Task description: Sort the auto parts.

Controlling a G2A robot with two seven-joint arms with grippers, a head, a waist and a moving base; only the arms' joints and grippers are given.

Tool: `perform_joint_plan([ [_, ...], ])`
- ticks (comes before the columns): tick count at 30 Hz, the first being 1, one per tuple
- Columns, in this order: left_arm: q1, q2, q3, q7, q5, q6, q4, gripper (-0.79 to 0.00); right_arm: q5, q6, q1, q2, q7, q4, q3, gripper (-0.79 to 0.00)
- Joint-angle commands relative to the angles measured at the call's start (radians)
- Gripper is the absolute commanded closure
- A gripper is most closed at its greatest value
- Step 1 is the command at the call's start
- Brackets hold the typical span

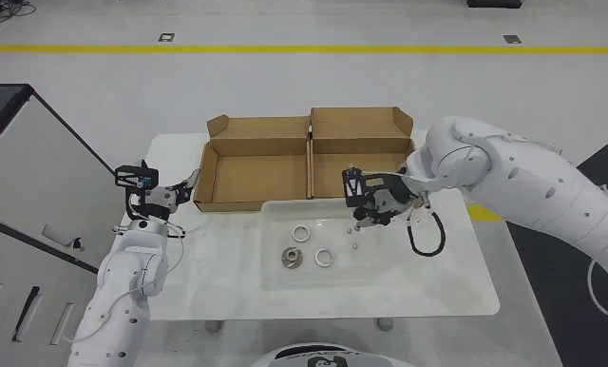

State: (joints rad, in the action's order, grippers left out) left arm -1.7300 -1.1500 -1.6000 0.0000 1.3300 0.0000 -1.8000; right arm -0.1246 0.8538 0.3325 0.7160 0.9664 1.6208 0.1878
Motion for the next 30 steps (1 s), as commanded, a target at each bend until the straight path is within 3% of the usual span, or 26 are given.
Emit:
perform_joint_plan([
  [1,0.000,0.000,0.000,0.000,0.000,0.000,0.000,-0.785,-0.014,0.123,0.011,-0.015,-0.123,-0.033,0.013,0.000],
  [2,0.000,0.000,0.000,0.000,0.000,0.000,0.000,-0.785,-0.014,0.158,0.018,-0.019,-0.173,-0.042,0.024,0.000],
  [12,0.000,0.000,0.000,0.000,0.000,0.000,0.000,-0.785,-0.124,0.158,0.068,-0.022,-0.550,0.049,0.094,0.000],
  [23,0.000,0.000,0.000,0.000,0.000,0.000,0.000,-0.785,-0.151,0.158,0.066,-0.019,-0.558,0.051,0.079,0.000],
  [25,0.000,0.000,0.000,0.000,0.000,0.000,0.000,-0.785,-0.165,0.120,0.081,-0.021,-0.564,0.045,0.088,0.000],
  [30,0.000,0.000,0.000,0.000,0.000,0.000,0.000,-0.785,-0.012,0.158,0.150,-0.034,-0.752,-0.007,0.150,0.000],
])
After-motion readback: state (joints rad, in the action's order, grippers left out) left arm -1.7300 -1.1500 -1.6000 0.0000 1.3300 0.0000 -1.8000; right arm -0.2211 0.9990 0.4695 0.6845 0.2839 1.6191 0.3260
